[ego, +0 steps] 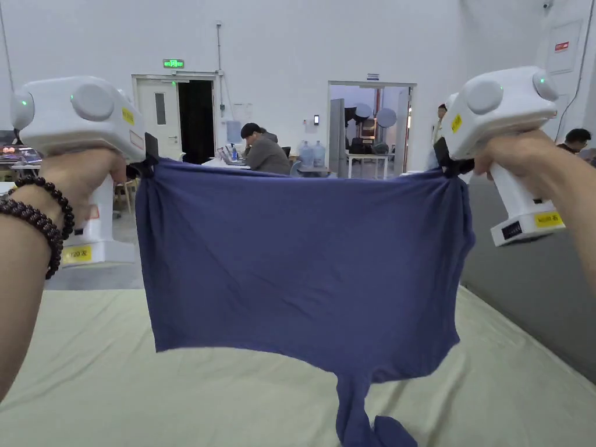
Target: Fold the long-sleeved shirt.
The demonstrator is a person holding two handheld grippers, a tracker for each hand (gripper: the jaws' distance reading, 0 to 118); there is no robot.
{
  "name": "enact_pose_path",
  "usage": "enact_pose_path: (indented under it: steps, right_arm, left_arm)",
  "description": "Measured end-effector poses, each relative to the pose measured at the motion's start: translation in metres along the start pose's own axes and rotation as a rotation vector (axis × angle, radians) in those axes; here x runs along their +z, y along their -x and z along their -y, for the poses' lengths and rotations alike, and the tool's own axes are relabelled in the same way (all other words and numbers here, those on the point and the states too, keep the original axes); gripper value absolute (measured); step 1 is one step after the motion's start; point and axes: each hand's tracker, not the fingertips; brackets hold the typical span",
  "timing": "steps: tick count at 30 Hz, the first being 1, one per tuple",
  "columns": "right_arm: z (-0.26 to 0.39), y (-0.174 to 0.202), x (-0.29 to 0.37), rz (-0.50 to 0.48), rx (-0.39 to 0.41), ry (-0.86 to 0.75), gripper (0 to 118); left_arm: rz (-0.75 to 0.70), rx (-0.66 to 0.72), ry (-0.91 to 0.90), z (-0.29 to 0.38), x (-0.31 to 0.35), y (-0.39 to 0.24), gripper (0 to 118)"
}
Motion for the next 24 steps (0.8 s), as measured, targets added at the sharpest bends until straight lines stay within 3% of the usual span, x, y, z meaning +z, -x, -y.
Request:
enact_pose_path:
  steps: [6, 12, 18, 24]
  right_arm:
    - [0.083, 0.017, -0.04, -0.081, -0.019, 0.084, 0]
    - [0.166, 0.046, -0.061, -0.105, 0.022, 0.155, 0]
    - [0.202, 0.041, -0.004, -0.174, 0.065, 0.216, 0]
    - [0.31, 0.046, 0.058, -0.29, 0.152, 0.399, 0]
  left_arm:
    - [0.002, 0.014, 0.113, 0.074, -0.025, 0.02, 0]
    - [-0.002, 0.046, 0.223, 0.15, -0.032, 0.041, 0]
    - [0.018, 0.041, 0.217, 0.189, 0.031, 0.052, 0]
    - [0.037, -0.054, 0.442, 0.29, 0.104, 0.05, 0]
